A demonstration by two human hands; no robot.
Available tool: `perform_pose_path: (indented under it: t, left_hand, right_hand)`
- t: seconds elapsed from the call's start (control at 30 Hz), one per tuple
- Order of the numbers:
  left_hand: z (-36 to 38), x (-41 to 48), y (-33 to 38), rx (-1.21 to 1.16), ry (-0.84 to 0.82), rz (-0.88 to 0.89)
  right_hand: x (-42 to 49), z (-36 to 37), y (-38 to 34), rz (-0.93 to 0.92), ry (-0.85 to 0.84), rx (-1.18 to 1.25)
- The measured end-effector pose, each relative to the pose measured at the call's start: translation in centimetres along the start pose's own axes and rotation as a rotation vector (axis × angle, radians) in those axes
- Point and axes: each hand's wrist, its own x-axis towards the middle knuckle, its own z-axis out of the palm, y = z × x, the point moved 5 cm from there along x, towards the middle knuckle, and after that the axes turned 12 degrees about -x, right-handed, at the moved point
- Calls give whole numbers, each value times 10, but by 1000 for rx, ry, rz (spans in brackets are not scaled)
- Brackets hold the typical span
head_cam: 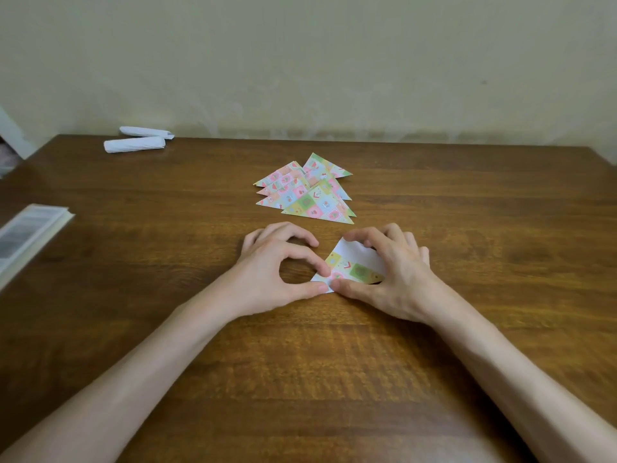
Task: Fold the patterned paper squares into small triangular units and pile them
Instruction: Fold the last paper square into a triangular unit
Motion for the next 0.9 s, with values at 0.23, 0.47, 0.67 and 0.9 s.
perform_pose_path:
  t: [0.23,0.47,0.67,0.9]
  left_hand:
    - [-7,-4,-1,-22,-133,-4]
    - [-10,-5,-3,-18,-188,16]
    - [-10,-6,-6,-18,-204,-8]
    - [-8,-6,-5,-22,-156,9]
  right_hand:
    - [-3,2,-5,19,32,-6]
    - [-3,5,-14,34,42,-28]
    - [-4,7,-18,26,67,-44]
    - [-1,4,-14,21,20,-4]
